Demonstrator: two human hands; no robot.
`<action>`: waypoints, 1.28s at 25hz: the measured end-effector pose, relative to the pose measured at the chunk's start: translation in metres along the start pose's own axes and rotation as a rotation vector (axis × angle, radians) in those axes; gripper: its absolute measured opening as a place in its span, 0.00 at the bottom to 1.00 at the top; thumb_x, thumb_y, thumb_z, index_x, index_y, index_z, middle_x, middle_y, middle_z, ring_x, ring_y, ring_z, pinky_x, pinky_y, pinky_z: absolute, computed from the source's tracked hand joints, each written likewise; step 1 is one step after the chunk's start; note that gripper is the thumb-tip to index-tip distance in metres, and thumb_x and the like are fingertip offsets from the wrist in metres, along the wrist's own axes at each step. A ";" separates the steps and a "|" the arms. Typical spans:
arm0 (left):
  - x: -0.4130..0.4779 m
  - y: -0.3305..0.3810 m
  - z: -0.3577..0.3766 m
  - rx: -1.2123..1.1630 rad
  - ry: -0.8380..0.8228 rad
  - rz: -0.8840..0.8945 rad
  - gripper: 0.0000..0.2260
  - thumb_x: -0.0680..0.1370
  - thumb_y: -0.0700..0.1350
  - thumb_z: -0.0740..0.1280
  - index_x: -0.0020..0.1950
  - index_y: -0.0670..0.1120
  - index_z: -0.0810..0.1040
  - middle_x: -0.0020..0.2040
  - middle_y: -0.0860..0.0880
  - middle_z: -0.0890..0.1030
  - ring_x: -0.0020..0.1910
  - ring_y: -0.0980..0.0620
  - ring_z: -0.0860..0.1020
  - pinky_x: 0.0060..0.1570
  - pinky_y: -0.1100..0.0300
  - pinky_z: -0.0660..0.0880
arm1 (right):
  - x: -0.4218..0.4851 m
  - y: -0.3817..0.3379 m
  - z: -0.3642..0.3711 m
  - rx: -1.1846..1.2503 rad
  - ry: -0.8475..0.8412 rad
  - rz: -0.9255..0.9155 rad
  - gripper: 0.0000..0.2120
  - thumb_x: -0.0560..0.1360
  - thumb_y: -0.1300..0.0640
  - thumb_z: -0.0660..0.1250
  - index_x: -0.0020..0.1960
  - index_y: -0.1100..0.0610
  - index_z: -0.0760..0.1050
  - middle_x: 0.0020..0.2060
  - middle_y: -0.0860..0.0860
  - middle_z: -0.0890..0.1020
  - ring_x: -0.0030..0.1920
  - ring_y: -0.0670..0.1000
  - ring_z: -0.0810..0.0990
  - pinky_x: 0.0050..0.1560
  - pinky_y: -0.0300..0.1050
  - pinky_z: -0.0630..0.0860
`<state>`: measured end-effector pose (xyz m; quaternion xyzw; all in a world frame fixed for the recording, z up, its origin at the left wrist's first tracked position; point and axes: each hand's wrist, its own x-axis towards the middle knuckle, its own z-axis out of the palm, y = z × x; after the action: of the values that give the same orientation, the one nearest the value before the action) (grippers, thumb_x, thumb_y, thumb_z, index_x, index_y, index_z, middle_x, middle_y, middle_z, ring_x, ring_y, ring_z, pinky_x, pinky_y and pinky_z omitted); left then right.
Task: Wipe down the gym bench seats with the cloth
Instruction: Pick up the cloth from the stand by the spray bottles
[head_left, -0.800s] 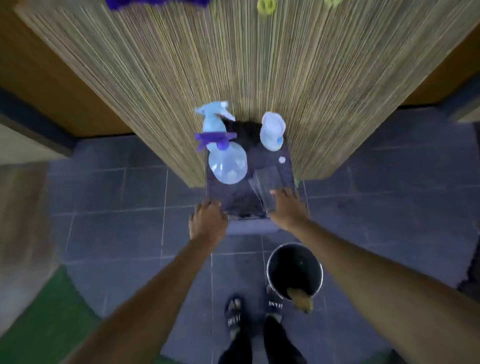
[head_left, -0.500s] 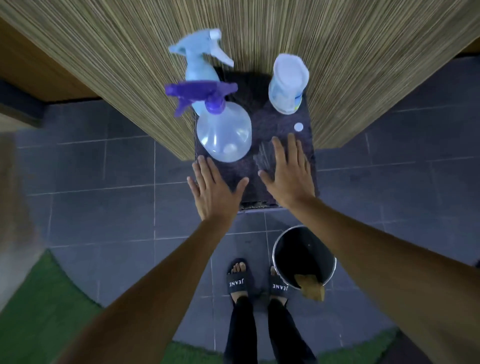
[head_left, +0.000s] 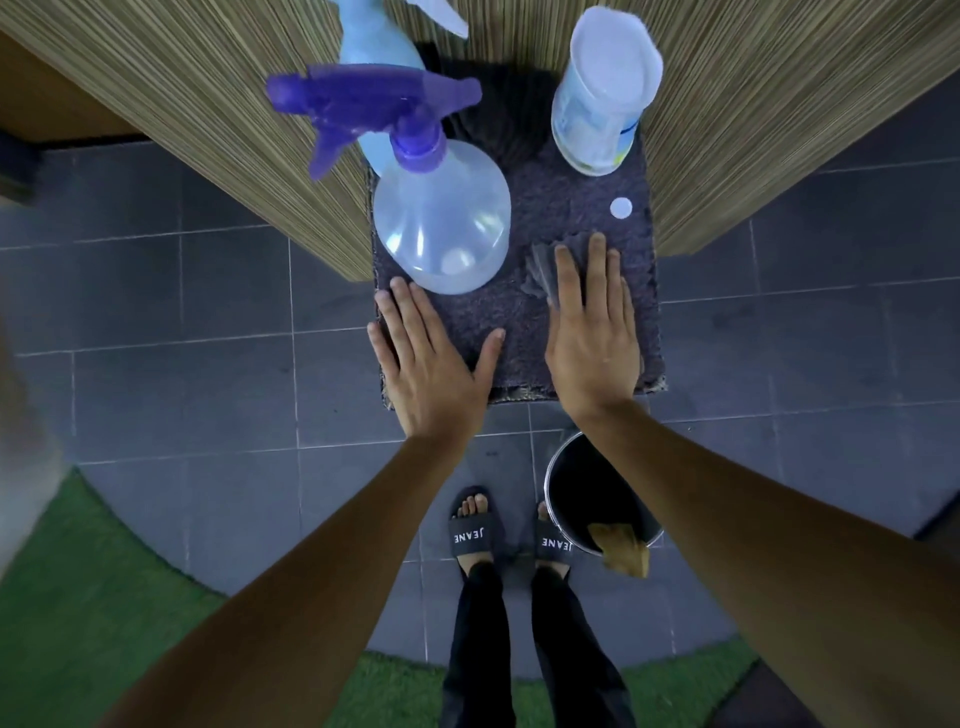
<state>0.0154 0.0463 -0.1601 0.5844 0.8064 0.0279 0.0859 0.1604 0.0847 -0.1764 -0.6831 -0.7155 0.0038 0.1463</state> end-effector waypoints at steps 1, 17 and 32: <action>-0.001 0.000 -0.002 -0.008 -0.011 0.000 0.43 0.78 0.70 0.48 0.80 0.37 0.48 0.80 0.39 0.50 0.80 0.41 0.47 0.78 0.46 0.44 | 0.001 0.000 -0.003 0.059 -0.003 0.018 0.22 0.82 0.63 0.59 0.76 0.57 0.66 0.76 0.61 0.66 0.75 0.62 0.66 0.72 0.55 0.69; -0.071 0.068 -0.220 -0.349 -0.298 0.180 0.20 0.82 0.57 0.58 0.64 0.45 0.76 0.65 0.45 0.75 0.64 0.41 0.73 0.60 0.45 0.72 | -0.031 0.038 -0.285 1.969 -0.330 0.884 0.20 0.81 0.56 0.61 0.71 0.61 0.67 0.61 0.61 0.77 0.55 0.63 0.80 0.55 0.55 0.80; -0.254 0.285 -0.263 -0.134 -0.411 1.176 0.14 0.81 0.52 0.62 0.59 0.45 0.78 0.58 0.41 0.80 0.58 0.39 0.77 0.56 0.48 0.73 | -0.281 0.176 -0.457 1.565 0.431 1.086 0.18 0.77 0.67 0.68 0.65 0.63 0.71 0.55 0.63 0.82 0.48 0.61 0.85 0.52 0.59 0.81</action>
<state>0.3148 -0.0898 0.1666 0.9173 0.3133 0.0081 0.2458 0.4375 -0.2672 0.1677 -0.6157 -0.0567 0.4196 0.6645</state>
